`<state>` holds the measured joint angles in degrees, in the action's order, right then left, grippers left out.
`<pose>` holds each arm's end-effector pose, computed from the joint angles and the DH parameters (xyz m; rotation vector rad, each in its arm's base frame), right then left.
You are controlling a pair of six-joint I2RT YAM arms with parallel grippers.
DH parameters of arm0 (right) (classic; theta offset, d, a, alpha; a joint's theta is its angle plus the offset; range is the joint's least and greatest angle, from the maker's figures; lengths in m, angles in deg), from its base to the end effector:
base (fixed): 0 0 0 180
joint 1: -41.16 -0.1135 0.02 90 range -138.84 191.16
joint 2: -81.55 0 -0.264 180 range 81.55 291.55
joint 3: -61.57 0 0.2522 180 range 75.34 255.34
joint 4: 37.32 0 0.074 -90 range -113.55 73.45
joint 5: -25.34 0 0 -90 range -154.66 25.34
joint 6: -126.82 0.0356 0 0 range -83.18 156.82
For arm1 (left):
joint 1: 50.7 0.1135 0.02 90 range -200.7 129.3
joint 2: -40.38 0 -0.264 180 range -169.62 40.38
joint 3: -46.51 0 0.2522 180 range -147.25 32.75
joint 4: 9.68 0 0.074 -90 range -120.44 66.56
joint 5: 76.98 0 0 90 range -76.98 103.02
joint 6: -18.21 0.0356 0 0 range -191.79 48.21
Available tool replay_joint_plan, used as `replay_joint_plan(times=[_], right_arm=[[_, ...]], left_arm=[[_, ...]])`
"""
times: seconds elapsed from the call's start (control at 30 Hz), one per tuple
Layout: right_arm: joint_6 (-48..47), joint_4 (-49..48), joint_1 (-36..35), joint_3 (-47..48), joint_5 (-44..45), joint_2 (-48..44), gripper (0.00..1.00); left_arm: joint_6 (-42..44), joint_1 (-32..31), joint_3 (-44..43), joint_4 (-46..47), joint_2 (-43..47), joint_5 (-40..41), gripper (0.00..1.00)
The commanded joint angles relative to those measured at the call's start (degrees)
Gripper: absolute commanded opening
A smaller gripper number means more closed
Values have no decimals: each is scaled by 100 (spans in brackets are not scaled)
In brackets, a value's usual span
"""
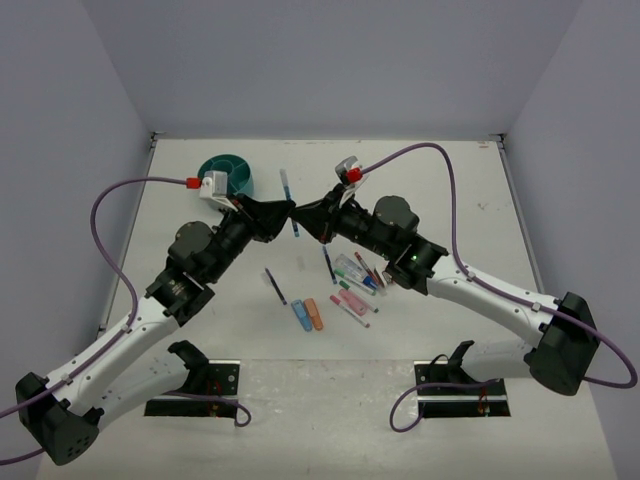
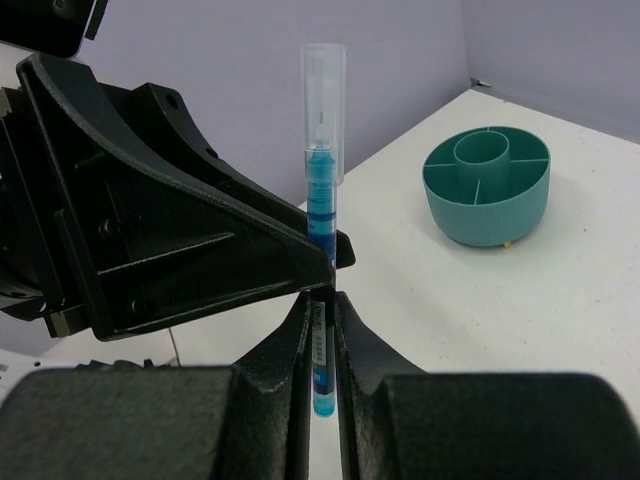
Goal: Sort the stationery into containers
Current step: Close the pen cap on the pen.
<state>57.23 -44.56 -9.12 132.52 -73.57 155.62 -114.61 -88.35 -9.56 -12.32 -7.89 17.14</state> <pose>0.1927 0.2406 0.3615 -0.5410 1.5092 1.0948 0.1625 -0.1221 0.3546 -0.1331 1.5721 -1.0711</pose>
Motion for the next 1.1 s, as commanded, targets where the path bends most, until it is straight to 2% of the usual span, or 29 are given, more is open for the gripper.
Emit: replay_joint_plan(times=[0.0,0.07,0.1,0.2,0.23,0.27,0.33,0.37,0.43,0.5,0.67,0.73,0.8,0.87,0.93,1.0,1.03,1.07], right_arm=[[-162,-417,-7,147,-333,-214,0],[-190,-412,-1,134,-502,-227,0],[-220,-404,-8,126,-590,-234,0],[-247,-394,-8,91,-692,-243,0],[-248,-386,-8,91,-701,-244,0],[-257,-385,0,91,-710,-251,0],[-275,-333,-5,106,-757,-223,2],[-283,-301,-7,122,-787,-201,6],[-279,-254,-1,166,-846,-140,25],[-256,-246,-8,200,-893,-94,28],[-239,-228,-7,323,-984,-23,29],[-239,-228,-6,352,-999,-23,13],[-221,-237,-4,358,-999,-32,0],[-212,-260,-8,335,-1008,-52,0],[-214,-315,-8,279,-1010,-93,0],[-216,-355,-8,196,-973,-157,0],[-208,-351,-4,173,-973,-187,0],[-210,-348,0,145,-960,-216,0]], left_arm=[[248,-16,-132,148,57,-197,31],[293,-14,-96,256,65,-266,29],[308,-14,-52,300,72,-296,22],[416,-14,3,445,108,-352,10],[452,-14,12,479,117,-385,2],[497,-14,12,500,117,-394,0],[610,-11,27,605,151,-630,0],[672,-14,40,664,174,-739,0],[845,-14,54,813,214,-923,0],[1031,-14,47,891,226,-1191,0],[1329,-6,13,1041,269,-1687,0],[1408,-6,14,1029,302,-1766,0],[1470,-10,34,1032,341,-1795,9],[1530,-14,20,961,366,-1731,23],[1600,-14,-70,765,357,-1592,46],[1659,-10,-263,492,318,-1256,84],[1671,-10,-399,284,277,-1119,96],[1691,-14,-574,46,226,-1005,100]])
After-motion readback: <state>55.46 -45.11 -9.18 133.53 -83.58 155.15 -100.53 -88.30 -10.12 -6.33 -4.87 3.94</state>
